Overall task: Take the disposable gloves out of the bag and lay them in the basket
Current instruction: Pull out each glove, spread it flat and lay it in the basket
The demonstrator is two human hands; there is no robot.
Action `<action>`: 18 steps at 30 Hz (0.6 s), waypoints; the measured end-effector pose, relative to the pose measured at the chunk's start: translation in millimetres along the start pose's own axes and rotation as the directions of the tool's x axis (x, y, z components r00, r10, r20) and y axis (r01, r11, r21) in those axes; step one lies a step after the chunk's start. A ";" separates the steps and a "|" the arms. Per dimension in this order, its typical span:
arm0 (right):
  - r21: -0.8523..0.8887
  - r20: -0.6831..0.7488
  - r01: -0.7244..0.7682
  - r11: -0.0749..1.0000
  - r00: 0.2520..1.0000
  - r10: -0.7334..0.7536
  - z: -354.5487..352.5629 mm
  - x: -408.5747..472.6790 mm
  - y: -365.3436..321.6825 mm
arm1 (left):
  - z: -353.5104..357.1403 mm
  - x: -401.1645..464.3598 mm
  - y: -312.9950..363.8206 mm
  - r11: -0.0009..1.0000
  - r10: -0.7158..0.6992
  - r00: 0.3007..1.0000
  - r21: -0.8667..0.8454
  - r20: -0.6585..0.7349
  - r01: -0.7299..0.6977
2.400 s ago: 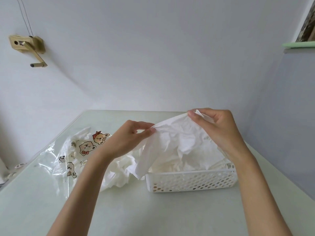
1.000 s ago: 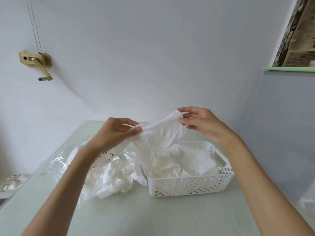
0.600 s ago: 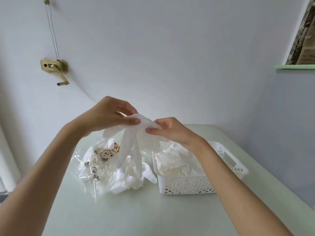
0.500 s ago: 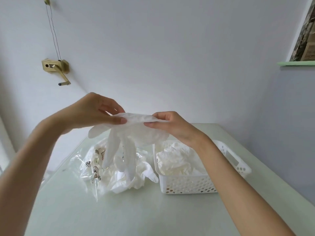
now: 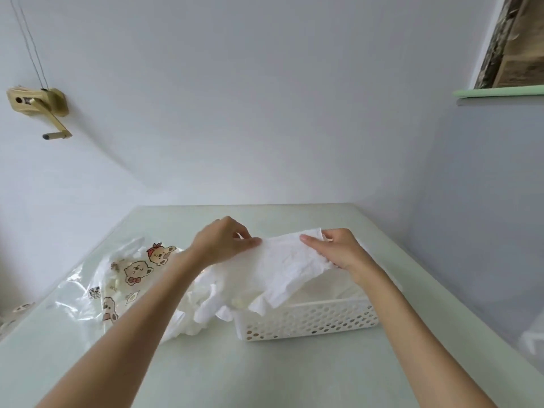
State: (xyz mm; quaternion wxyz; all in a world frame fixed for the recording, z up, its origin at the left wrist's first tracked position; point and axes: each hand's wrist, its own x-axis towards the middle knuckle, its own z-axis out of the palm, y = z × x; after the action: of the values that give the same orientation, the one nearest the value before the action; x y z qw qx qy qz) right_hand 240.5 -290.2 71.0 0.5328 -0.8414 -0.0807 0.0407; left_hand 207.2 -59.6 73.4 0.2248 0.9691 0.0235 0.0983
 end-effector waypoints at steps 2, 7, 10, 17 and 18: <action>-0.205 -0.130 0.072 0.976 0.986 -0.100 -12.1 4.6 13.6 | 20.1 11.0 8.9 0.999 0.007 0.998 0.051 -0.064 -0.004; -0.545 -0.256 0.061 0.836 0.938 -0.235 -29.1 15.2 33.0 | 43.5 27.1 27.2 0.990 0.082 0.989 0.126 -0.126 -0.066; -0.665 -0.240 0.054 0.745 0.929 -0.281 -31.2 18.2 37.8 | 43.5 29.2 28.1 0.991 0.111 0.982 0.098 -0.155 -0.097; -0.645 -0.196 0.111 0.756 0.932 -0.304 -39.1 8.9 32.6 | 20.8 -4.6 30.0 0.992 0.121 0.958 0.073 -0.260 -0.105; -0.647 -0.207 0.149 0.748 0.910 -0.359 -41.0 5.4 31.3 | 18.8 -12.7 31.0 0.984 0.166 0.974 0.088 -0.152 -0.154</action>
State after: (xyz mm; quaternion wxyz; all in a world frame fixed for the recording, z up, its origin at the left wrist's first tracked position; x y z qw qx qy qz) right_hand 255.0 -338.8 60.4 0.2342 -0.9445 -0.1178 -0.1980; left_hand 198.6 -96.6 68.3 0.1765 0.9648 -0.0332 0.1923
